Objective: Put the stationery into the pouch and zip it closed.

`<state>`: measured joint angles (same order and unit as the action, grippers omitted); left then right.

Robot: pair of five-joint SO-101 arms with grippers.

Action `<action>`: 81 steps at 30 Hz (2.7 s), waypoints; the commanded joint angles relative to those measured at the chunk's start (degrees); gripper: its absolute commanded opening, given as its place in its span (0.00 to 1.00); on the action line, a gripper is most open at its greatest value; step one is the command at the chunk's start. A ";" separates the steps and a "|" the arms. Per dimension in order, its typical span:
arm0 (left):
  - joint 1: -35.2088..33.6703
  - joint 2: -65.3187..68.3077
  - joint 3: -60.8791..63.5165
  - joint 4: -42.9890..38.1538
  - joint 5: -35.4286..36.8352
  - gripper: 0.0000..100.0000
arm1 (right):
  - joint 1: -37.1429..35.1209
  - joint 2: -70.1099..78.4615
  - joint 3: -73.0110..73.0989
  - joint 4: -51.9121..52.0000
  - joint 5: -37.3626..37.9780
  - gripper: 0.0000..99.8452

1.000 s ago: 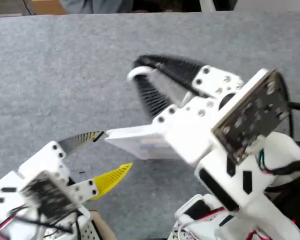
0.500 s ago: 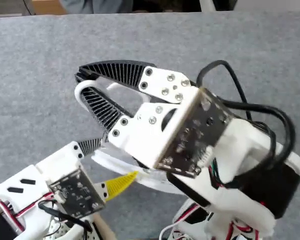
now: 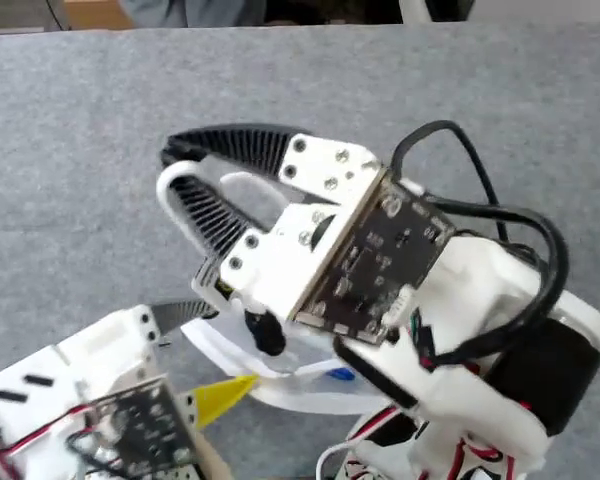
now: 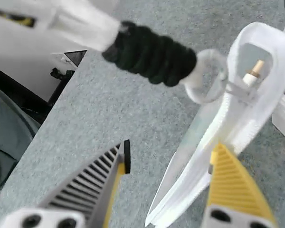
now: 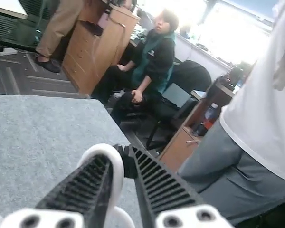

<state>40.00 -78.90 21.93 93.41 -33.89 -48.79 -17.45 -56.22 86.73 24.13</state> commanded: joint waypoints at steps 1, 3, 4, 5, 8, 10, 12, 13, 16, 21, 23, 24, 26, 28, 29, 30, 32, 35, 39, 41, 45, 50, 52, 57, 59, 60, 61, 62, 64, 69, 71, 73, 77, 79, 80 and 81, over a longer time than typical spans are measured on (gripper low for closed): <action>0.57 0.70 -5.76 4.22 -0.79 0.29 | 2.99 0.13 -1.19 -0.09 0.35 0.01; 0.48 0.70 -6.55 5.27 -0.79 0.29 | 3.78 0.22 -1.19 -0.18 0.26 0.01; 0.48 0.70 -6.81 5.71 -0.79 0.29 | 4.22 0.22 -1.19 -0.18 0.26 0.01; 0.40 0.70 -6.81 5.71 -0.79 0.29 | 4.57 0.22 -1.19 -0.35 0.26 0.01; 0.40 0.70 -7.16 6.77 -0.88 0.29 | 5.45 0.22 -1.19 -0.44 0.26 0.01; 0.40 0.79 -7.16 6.77 -0.88 0.29 | 5.54 0.22 -1.10 -0.44 0.26 0.01; 0.48 0.79 -7.16 6.77 -0.88 0.29 | 5.54 0.22 -1.10 -0.44 0.26 0.01; 0.57 0.79 -7.16 6.77 -0.88 0.29 | 5.54 0.22 -1.10 -0.44 0.26 0.01; 0.48 0.79 -7.25 6.86 -0.88 0.29 | 6.51 0.31 0.31 -0.53 0.26 0.01; 0.92 0.88 -7.16 6.86 -0.62 0.29 | 9.85 0.22 5.05 -3.78 0.26 0.01; 0.48 0.97 -7.16 6.86 -0.70 0.29 | 11.60 0.22 7.08 -6.86 -0.97 0.01; 0.40 1.23 -7.16 6.95 -0.88 0.29 | 12.66 0.22 8.04 -8.09 -1.58 0.01; 0.04 1.93 -7.25 6.95 -1.49 0.29 | 14.33 0.22 10.15 -9.85 -2.11 0.01; -1.19 2.55 -7.25 7.12 -2.29 0.29 | 15.65 0.22 11.56 -11.08 -2.11 0.01; -1.27 2.81 -7.16 7.03 -2.20 0.29 | 16.18 0.22 11.91 -11.69 -2.11 0.01; -1.19 3.25 -6.90 6.95 -2.20 0.29 | 16.35 0.13 11.91 -11.78 -2.11 0.01; -1.19 4.31 -6.81 6.86 -2.20 0.29 | 16.18 -0.13 11.91 -11.78 -2.11 0.01; -1.19 5.71 -7.16 6.86 -2.11 0.29 | 16.35 0.22 11.91 -12.04 -1.93 0.01; 1.27 6.59 -7.16 6.86 -1.32 0.29 | 17.49 0.31 13.58 -14.15 -2.02 0.01; 4.26 7.30 -7.08 6.86 1.49 0.29 | 17.85 0.31 14.11 -14.86 -2.11 0.01; 5.67 9.58 -7.08 6.86 2.73 0.29 | 17.93 -0.22 14.29 -14.42 -2.11 0.01; 0.48 10.55 -9.01 6.86 -0.79 0.29 | 17.93 -0.31 14.02 -14.33 -2.11 0.01; 0.22 10.64 -8.84 6.95 -0.88 0.29 | 17.93 -0.31 14.02 -14.33 -2.11 0.01; -0.13 10.64 -8.57 7.12 -0.88 0.29 | 17.93 -0.31 14.02 -14.33 -2.11 0.01; -0.13 10.73 -8.48 7.12 -0.88 0.29 | 17.93 -0.31 14.02 -14.33 -2.11 0.01; -0.13 10.73 -8.48 7.03 -0.88 0.29 | 17.93 -0.31 14.02 -14.33 -2.11 0.01; -0.22 10.73 -8.48 7.03 -0.88 0.29 | 17.93 -0.31 14.02 -14.33 -2.11 0.01; -0.22 10.73 -8.48 7.03 -0.88 0.29 | 17.93 -0.31 14.02 -14.33 -2.11 0.01; -0.22 10.73 -8.48 7.03 -0.88 0.29 | 17.93 -0.31 14.02 -14.33 -2.11 0.01; -0.22 10.73 -8.48 6.95 -0.88 0.18 | 17.93 -0.31 14.02 -14.33 -2.11 0.01; -0.22 10.73 -8.48 6.77 -0.88 0.09 | 17.93 -0.31 14.02 -14.33 -2.11 0.01; -0.22 10.73 -8.48 6.42 -0.88 0.02 | 17.85 -0.31 14.02 -14.33 -2.11 0.01; -0.22 10.73 -8.48 5.63 -0.88 0.06 | 17.76 -0.31 14.02 -14.33 -2.11 0.01; 0.04 10.73 -8.48 5.63 -0.88 0.04 | 17.76 -0.31 14.02 -14.33 -2.11 0.01; 0.22 10.73 -8.48 5.63 -0.88 0.03 | 17.76 -0.31 14.02 -14.33 -2.11 0.01; 0.22 10.73 -8.48 5.63 -0.88 0.03 | 17.76 -0.31 14.02 -14.33 -2.11 0.01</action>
<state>40.09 -68.70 15.08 100.18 -34.24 -31.65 -17.36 -41.80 73.54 22.55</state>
